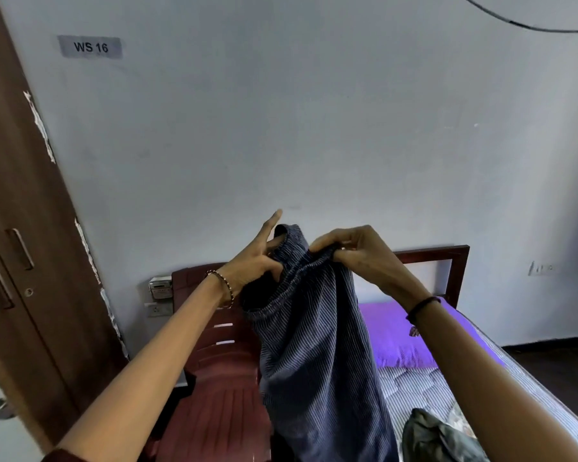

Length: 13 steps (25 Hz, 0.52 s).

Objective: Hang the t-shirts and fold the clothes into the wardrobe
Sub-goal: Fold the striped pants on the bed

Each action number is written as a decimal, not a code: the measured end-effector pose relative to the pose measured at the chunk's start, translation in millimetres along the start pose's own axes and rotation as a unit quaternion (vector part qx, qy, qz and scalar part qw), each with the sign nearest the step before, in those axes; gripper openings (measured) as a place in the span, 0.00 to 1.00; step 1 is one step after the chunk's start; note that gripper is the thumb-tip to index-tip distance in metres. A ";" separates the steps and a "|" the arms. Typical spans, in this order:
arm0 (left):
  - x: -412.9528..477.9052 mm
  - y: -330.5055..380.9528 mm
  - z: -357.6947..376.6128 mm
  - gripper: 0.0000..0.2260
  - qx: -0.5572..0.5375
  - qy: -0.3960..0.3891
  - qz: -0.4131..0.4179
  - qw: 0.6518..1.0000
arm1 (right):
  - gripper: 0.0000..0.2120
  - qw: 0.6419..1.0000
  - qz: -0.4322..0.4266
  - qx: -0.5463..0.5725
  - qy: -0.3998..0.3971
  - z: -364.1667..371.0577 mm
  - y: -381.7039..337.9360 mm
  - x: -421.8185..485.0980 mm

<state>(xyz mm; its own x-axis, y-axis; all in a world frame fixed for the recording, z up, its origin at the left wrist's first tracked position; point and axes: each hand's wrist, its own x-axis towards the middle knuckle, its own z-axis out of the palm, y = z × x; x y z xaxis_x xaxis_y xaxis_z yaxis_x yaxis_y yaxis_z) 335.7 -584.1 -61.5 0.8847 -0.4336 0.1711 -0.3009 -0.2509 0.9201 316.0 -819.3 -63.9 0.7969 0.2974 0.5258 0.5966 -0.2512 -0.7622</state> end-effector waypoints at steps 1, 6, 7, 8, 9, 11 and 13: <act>0.7 1.8 3.0 0.47 -0.003 0.001 0.005 1.000 | 0.22 1.000 0.003 0.000 0.007 2.8 -0.4 2.8; -1.6 -1.3 16.8 0.37 0.024 -0.033 -0.013 0.999 | 0.18 0.994 0.023 0.065 0.087 15.0 4.2 2.6; -2.8 -0.7 19.3 0.36 0.034 -0.039 -0.018 0.999 | 0.18 0.993 0.022 0.069 0.098 16.7 7.0 1.4; -3.3 0.3 22.1 0.36 0.048 -0.045 -0.020 0.998 | 0.18 0.992 0.024 0.063 0.105 18.2 10.1 0.5; -1.9 1.4 24.5 0.36 0.066 -0.050 -0.014 0.996 | 0.18 0.993 0.027 0.048 0.105 19.5 13.3 0.3; 1.0 1.1 29.3 0.38 0.096 -0.058 0.006 0.994 | 0.19 0.993 0.061 0.013 0.098 22.7 20.6 0.4; 2.8 -1.1 30.9 0.39 0.102 -0.059 0.018 0.993 | 0.19 0.990 0.119 0.037 0.060 22.9 26.0 -0.1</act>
<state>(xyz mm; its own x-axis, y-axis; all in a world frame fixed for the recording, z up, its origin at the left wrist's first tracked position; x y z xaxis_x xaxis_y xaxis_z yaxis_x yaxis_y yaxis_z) 327.5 -611.8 -72.9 0.8278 -0.5410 0.1482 -0.4074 -0.3980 0.8220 329.2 -804.7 -92.5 0.9223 0.1248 0.3658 0.3856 -0.2316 -0.8931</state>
